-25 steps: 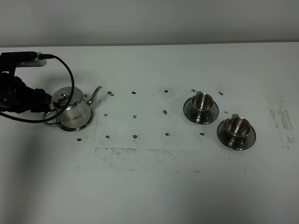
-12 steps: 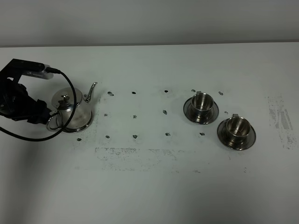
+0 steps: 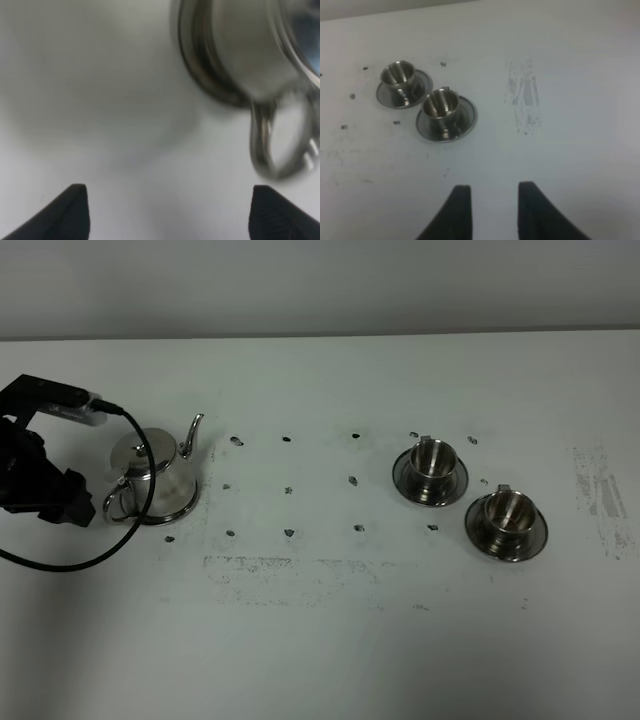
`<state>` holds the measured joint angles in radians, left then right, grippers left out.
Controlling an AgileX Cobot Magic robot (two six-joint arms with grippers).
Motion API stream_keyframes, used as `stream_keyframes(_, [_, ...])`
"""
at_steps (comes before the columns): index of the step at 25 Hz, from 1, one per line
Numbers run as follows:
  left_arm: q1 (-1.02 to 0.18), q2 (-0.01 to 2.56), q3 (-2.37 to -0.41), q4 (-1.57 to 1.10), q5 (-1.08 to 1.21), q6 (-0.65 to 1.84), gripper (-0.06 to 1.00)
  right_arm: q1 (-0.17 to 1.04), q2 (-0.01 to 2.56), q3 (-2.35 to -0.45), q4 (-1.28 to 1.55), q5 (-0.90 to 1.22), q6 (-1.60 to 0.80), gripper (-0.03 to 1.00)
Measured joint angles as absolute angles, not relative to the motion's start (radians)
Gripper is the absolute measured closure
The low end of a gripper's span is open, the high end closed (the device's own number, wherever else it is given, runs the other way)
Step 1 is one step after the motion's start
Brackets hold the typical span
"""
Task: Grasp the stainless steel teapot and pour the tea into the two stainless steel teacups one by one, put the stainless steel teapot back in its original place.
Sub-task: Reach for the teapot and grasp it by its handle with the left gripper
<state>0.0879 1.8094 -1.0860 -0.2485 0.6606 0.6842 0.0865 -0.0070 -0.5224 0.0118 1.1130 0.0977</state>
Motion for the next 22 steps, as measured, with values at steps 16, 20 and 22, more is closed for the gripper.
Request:
stream_keyframes(16, [-0.069, 1.756, -1.291, -0.101, 0.921, 0.512, 0.30, 0.087, -0.007, -0.522, 0.012, 1.113, 0.098, 0.75])
stream_keyframes(20, [-0.087, 1.799, -1.307, -0.091, 0.919, 0.521, 0.30, 0.087, -0.007, -0.522, 0.012, 1.113, 0.098, 0.75])
stream_keyframes(22, [-0.096, 1.822, -1.308, -0.092, 0.900, 0.554, 0.30, 0.087, -0.007, -0.522, 0.012, 1.113, 0.098, 0.75])
